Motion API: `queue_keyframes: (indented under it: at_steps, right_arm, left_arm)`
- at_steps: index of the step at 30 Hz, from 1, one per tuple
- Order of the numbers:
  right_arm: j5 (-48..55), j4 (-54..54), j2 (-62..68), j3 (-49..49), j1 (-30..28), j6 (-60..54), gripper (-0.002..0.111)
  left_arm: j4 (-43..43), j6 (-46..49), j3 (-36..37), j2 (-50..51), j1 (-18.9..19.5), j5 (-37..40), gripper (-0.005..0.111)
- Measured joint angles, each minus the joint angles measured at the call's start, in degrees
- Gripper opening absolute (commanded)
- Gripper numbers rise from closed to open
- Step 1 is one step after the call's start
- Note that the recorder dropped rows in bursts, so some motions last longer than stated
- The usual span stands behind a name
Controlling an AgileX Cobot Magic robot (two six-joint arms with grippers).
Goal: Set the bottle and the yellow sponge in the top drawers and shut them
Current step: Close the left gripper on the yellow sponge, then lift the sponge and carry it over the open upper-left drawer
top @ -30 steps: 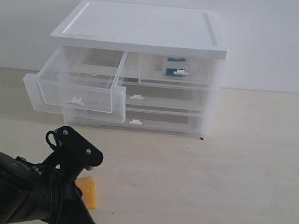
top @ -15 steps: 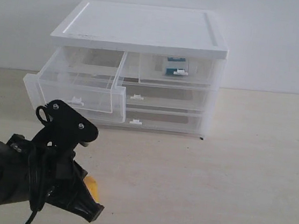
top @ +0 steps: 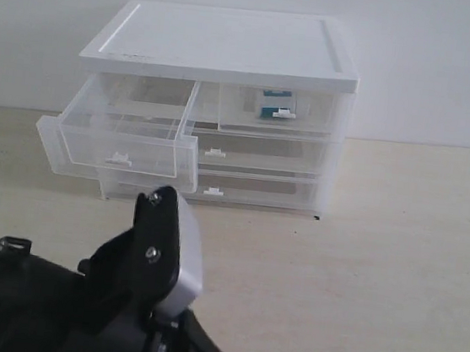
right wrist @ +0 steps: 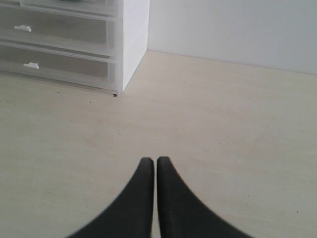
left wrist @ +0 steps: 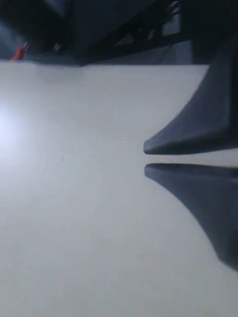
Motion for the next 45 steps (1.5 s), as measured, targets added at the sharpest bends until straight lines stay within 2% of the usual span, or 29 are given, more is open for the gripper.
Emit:
queue_keyframes:
  at_steps: [1, 3, 9, 11, 14, 15, 17, 19, 23, 24, 25, 31, 36, 38, 43, 45]
  right_arm:
    - [0.0, 0.0, 0.0, 0.0, 0.0, 0.0, 0.000]
    - [0.0, 0.0, 0.0, 0.0, 0.0, 0.0, 0.000]
    - [0.0, 0.0, 0.0, 0.0, 0.0, 0.0, 0.000]
    - [0.0, 0.0, 0.0, 0.0, 0.0, 0.0, 0.000]
    - [0.0, 0.0, 0.0, 0.0, 0.0, 0.0, 0.000]
    - [0.0, 0.0, 0.0, 0.0, 0.0, 0.0, 0.000]
    - [0.0, 0.0, 0.0, 0.0, 0.0, 0.0, 0.000]
    - [0.0, 0.0, 0.0, 0.0, 0.0, 0.0, 0.000]
    - [0.0, 0.0, 0.0, 0.0, 0.0, 0.0, 0.000]
    - [0.0, 0.0, 0.0, 0.0, 0.0, 0.0, 0.000]
    - [0.0, 0.0, 0.0, 0.0, 0.0, 0.0, 0.000]
    - [0.0, 0.0, 0.0, 0.0, 0.0, 0.0, 0.000]
    - [0.0, 0.0, 0.0, 0.0, 0.0, 0.0, 0.000]
    - [0.0, 0.0, 0.0, 0.0, 0.0, 0.0, 0.000]
    - [0.0, 0.0, 0.0, 0.0, 0.0, 0.0, 0.000]
    - [0.0, 0.0, 0.0, 0.0, 0.0, 0.0, 0.000]
  left_arm:
    - [3.0, -2.2, 0.0, 0.0, 0.0, 1.6, 0.004]
    - [12.4, -12.9, 0.0, 0.0, -0.1, 3.0, 0.004]
    - [51.0, -62.6, -3.5, 0.0, -0.1, 7.9, 0.004]
    - [63.5, -76.8, -5.8, 0.0, -0.1, 12.1, 0.004]
    - [79.1, -92.9, -9.1, 0.0, -0.1, 17.7, 0.005]
    - [84.1, -98.3, -10.1, 0.0, -0.1, 19.0, 0.006]
    - [93.1, -108.3, -11.3, 0.0, -0.1, 19.8, 0.017]
    - [98.8, -115.6, -11.5, 0.0, -0.1, 19.3, 0.033]
    - [103.9, -129.2, -11.5, 0.2, -0.1, 15.7, 0.078]
    - [103.9, -131.1, -11.5, 0.6, -0.1, 14.7, 0.086]
    - [103.9, -132.3, -11.5, 1.1, -0.1, 13.8, 0.088]
    - [104.8, -142.5, -11.5, 8.2, -0.1, 6.7, 0.084]
    - [128.8, -177.9, -11.5, 18.0, -0.1, 3.7, 0.084]
    - [136.1, -188.4, -11.5, 20.2, -0.1, 3.4, 0.084]
    - [150.5, -208.0, -11.6, 25.4, -0.1, 2.1, 0.084]
    - [153.0, -210.9, -11.6, 26.9, -0.1, 2.1, 0.084]
